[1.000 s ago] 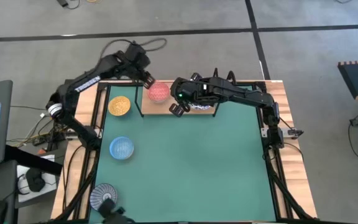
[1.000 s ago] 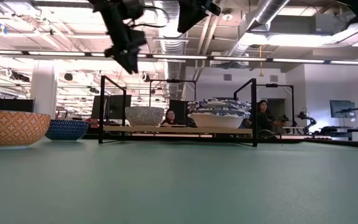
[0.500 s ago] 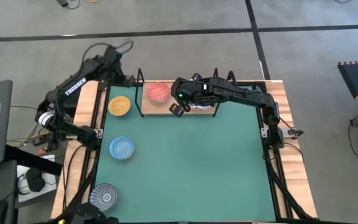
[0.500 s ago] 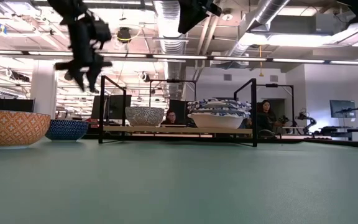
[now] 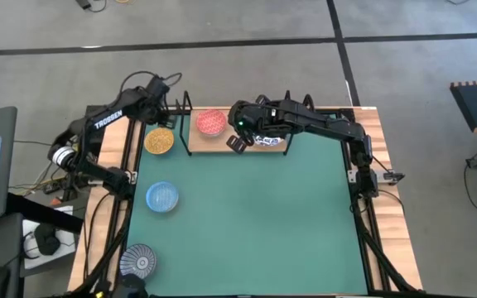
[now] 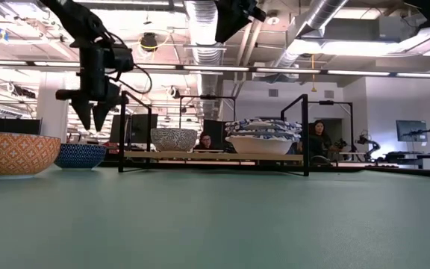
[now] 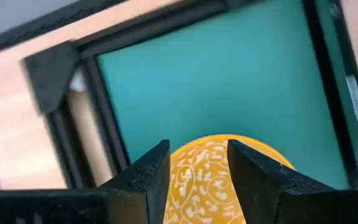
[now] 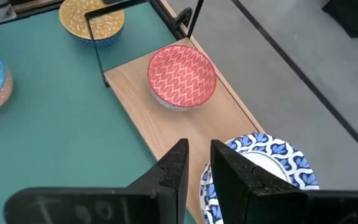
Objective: Place and stack bowls onto a shelf
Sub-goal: Stack the yellow bowl on top of the red bowl on the shelf
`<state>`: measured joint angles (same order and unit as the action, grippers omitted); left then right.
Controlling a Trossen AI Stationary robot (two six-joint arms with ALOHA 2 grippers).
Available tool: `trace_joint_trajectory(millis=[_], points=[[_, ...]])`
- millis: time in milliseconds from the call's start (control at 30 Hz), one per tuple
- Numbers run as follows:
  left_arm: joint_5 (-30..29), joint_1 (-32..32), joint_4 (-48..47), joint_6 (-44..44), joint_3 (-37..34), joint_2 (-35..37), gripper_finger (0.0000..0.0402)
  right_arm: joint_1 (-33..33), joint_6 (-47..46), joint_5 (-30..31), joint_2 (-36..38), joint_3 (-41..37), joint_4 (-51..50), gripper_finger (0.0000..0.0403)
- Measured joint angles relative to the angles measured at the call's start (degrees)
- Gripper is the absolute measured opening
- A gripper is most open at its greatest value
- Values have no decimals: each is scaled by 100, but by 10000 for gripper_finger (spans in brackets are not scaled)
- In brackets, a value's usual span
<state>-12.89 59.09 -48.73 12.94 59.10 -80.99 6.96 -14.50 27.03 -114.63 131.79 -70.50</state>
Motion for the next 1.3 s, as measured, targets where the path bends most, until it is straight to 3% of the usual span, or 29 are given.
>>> trace_joint_trajectory(millis=[233, 533, 833, 1167, 1300], points=[[-126, -35, -21, -572, -139, -274, 133, -7, 72, -20, 0, 0, -83, 93], [-151, 16, 1008, -1497, -767, -265, 121, -23, 137, -19, 0, 0, -131, 93], [-238, 42, 1222, -1929, -991, -265, 107, -22, 270, -18, 0, 0, -153, 93], [113, 43, 1034, -2158, -1082, -243, 13, -9, 353, -16, 0, 0, -151, 93], [115, 22, 899, -2106, -989, -248, 10, -9, 405, -16, 0, 0, -151, 93]])
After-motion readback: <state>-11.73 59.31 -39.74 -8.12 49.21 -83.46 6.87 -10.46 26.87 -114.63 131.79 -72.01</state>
